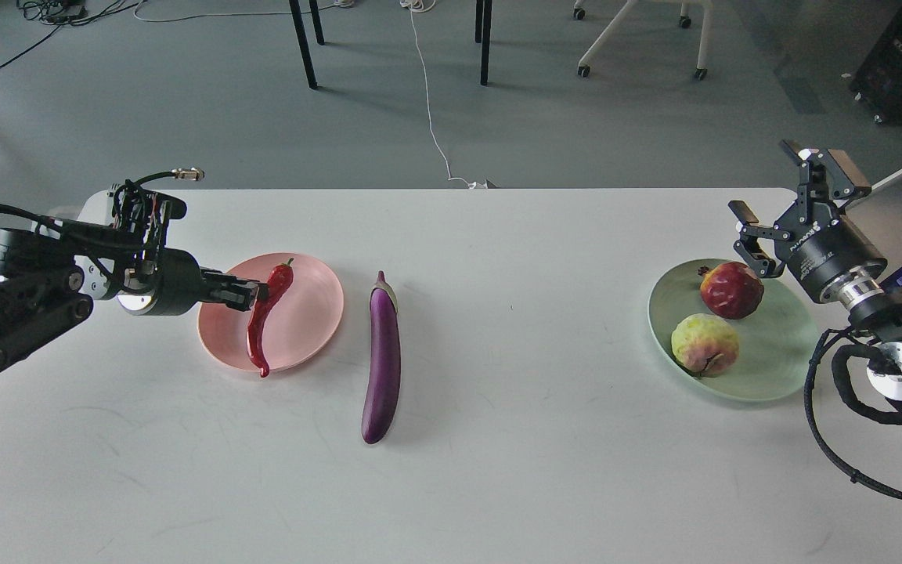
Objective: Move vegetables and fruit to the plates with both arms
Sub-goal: 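Carry the chili pepper onto the pink plate and release it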
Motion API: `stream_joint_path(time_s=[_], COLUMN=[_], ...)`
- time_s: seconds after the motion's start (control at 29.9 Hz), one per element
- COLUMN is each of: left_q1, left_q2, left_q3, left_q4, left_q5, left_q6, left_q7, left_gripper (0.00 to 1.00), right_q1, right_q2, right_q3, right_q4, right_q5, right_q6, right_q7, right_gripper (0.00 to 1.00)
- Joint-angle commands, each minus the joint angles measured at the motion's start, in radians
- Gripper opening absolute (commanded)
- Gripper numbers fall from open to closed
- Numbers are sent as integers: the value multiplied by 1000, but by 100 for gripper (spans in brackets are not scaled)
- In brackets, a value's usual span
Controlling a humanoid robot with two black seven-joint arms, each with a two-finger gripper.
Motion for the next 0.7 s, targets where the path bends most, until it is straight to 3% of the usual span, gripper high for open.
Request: stream_joint_path(time_s=[0.0, 0.03, 0.1, 0.3, 0.43, 0.54, 0.67], left_q1=[-7, -7, -8, -14, -45, -54, -46], left_q2=[1, 1, 3, -1, 1, -1, -10], left_q3=[4, 4, 5, -5, -19, -32, -74], left_q4=[16, 16, 16, 12, -57, -155, -284], left_q5=[0, 0, 1, -11, -11, -11, -15], left_q6=[0, -2, -2, 9, 21, 23, 23], left_q7=[-5, -5, -5, -5, 0, 29, 145], left_gripper=[23, 26, 46, 72, 77, 78, 78], right_q1=[0, -1, -4, -4, -4, -4, -6], right_q2=[0, 1, 3, 3, 4, 4, 4], right_q3=[-2, -3, -3, -2, 0, 0, 0], right_q4=[0, 0, 0, 0, -2, -2, -2], right_q5=[0, 0, 0, 0, 0, 0, 0], right_q6=[0, 0, 0, 0, 0, 0, 0], right_q7=[0, 0, 0, 0, 0, 0, 0], right_gripper=[97, 97, 98, 98, 98, 98, 98])
